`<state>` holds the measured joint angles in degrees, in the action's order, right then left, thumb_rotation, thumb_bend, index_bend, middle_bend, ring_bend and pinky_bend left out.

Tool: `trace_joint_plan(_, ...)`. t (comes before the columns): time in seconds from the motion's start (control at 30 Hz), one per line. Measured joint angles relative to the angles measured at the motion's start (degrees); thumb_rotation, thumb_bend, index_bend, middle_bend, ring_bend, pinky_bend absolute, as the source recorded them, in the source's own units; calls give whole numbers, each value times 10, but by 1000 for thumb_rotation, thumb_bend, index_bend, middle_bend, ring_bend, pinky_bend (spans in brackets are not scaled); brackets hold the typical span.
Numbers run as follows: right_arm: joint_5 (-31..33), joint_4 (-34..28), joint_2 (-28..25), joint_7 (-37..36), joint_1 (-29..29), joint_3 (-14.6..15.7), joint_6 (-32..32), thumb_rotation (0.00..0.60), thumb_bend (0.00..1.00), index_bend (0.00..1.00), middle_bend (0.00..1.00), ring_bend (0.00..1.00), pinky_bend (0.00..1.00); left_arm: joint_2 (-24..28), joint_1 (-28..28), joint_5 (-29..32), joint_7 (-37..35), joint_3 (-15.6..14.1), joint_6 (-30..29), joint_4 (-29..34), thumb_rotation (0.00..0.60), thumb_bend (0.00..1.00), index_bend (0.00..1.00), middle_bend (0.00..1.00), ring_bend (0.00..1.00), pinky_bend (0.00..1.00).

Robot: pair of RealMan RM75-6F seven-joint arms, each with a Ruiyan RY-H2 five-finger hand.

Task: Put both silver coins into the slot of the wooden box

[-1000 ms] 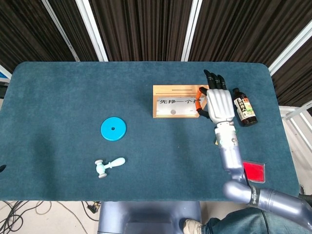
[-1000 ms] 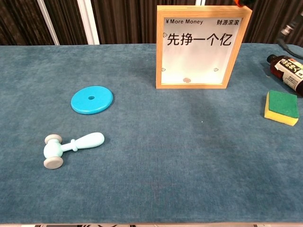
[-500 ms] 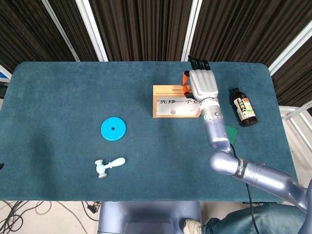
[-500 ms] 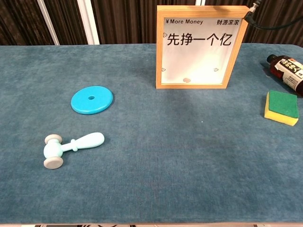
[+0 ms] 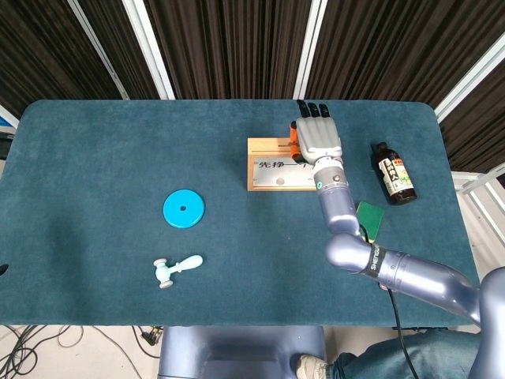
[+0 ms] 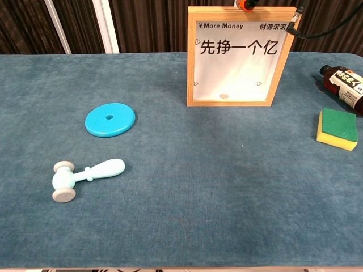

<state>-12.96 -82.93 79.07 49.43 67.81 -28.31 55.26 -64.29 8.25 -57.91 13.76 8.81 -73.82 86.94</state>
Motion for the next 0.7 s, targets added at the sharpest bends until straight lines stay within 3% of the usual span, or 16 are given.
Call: trace_joint_plan(0.7, 45, -8, -17, 4, 28, 31, 23, 600, 515, 718, 2, 0, 0, 7, 0, -13, -14, -5, 5, 1, 600, 41, 2, 0, 0, 0)
